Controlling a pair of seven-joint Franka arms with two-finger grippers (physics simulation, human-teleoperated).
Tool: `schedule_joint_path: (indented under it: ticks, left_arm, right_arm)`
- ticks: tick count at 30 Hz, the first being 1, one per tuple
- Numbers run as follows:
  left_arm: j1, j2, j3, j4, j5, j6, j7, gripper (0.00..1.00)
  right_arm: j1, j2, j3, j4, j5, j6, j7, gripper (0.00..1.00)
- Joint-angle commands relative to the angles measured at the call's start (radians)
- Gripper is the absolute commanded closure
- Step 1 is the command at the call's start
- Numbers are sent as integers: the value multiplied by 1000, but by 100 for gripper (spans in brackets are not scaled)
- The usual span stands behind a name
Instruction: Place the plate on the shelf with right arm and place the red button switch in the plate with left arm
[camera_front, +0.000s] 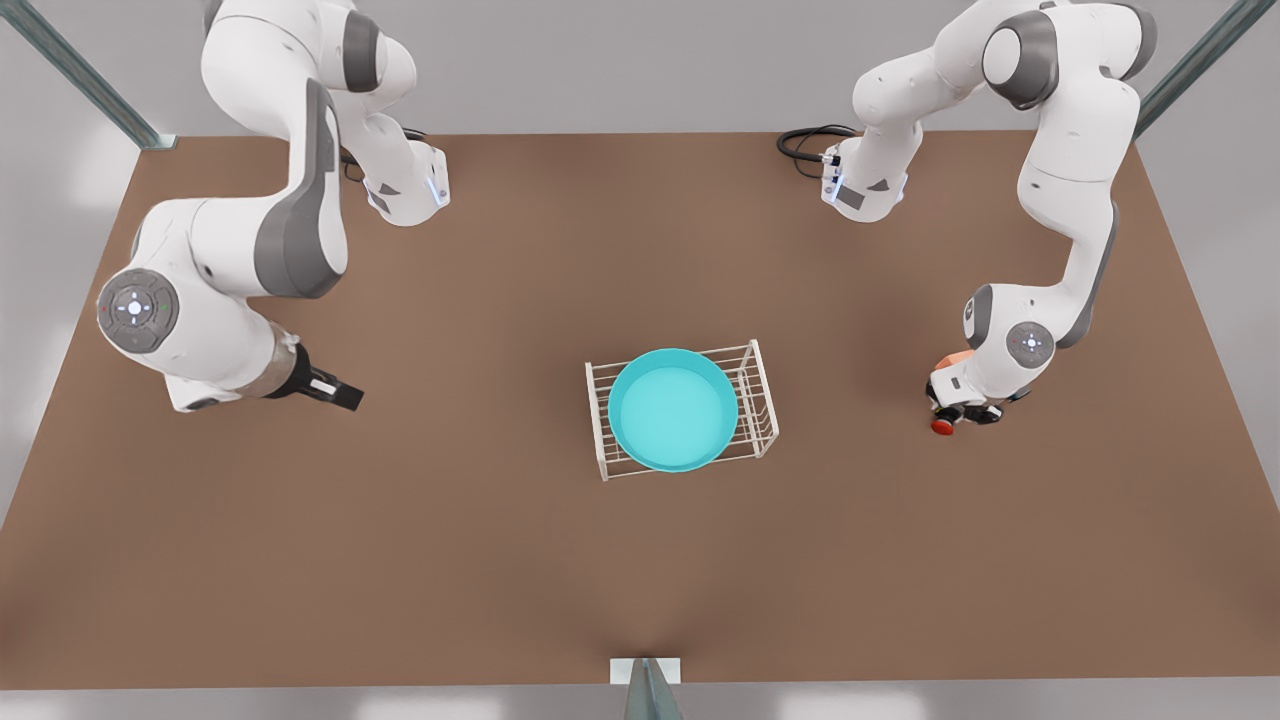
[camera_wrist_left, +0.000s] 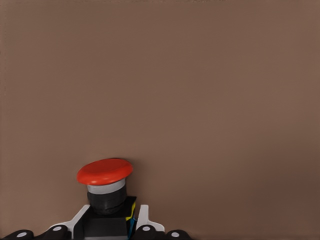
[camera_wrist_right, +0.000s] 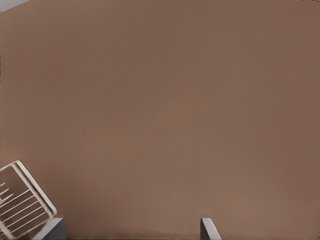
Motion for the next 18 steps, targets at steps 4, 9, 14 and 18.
schedule_joint_path:
  ticks: [4, 9, 14, 18]
  left_arm:
    - [0, -2, 1, 0, 1, 6, -8, 51]
    - [0, -24, 1, 3, -2, -5, -19, 53]
    - [-5, -39, -5, 17, -5, -7, -37, 53]
    - [-9, -48, -40, 91, -13, -99, -70, 53]
  right_arm:
    - [-4, 5, 2, -1, 17, -5, -322, 0]
    - [-5, 9, 4, 1, 23, -4, -324, 0]
    - [-4, 9, 4, -1, 21, -5, -324, 0]
    - [-4, 8, 4, -1, 21, -5, -327, 0]
